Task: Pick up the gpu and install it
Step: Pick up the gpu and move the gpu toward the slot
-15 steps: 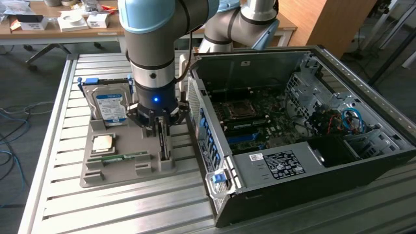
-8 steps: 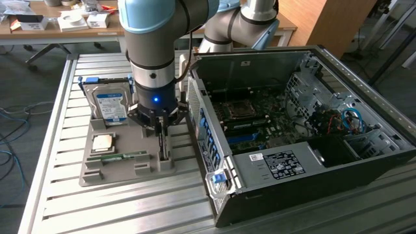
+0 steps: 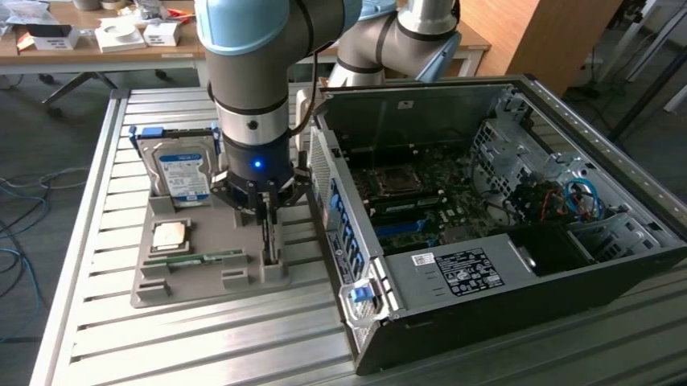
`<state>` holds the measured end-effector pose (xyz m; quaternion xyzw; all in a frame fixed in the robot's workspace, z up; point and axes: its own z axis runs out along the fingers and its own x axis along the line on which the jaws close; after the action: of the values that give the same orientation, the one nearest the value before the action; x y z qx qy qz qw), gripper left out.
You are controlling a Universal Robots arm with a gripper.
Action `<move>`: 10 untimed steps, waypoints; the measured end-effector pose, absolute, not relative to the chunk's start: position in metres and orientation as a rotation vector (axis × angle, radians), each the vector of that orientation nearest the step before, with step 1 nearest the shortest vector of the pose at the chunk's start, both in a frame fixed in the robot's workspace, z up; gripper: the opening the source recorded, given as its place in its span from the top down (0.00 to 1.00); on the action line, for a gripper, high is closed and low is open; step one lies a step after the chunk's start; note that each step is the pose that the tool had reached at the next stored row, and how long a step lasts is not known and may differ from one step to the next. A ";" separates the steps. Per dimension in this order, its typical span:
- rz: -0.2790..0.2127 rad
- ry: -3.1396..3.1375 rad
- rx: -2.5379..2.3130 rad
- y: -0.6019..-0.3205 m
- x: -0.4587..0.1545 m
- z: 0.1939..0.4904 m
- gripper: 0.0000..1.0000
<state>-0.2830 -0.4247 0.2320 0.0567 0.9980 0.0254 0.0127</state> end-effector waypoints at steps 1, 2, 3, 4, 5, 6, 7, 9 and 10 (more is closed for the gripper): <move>0.079 3.111 0.172 -0.425 -0.283 0.232 0.74; 0.079 3.111 0.163 -0.425 -0.283 0.232 0.74; 0.079 3.112 0.152 -0.425 -0.283 0.232 0.74; 0.079 3.113 0.142 -0.425 -0.283 0.232 0.74; 0.079 3.113 0.134 -0.425 -0.283 0.232 0.74; 0.080 3.114 0.124 -0.425 -0.283 0.232 0.74; 0.080 3.114 0.117 -0.425 -0.283 0.232 0.74; 0.080 3.114 0.115 -0.425 -0.283 0.232 0.74; 0.080 3.114 0.114 -0.425 -0.283 0.232 0.74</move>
<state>-0.2830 -0.4247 0.2319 0.0367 0.9989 0.0256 0.0122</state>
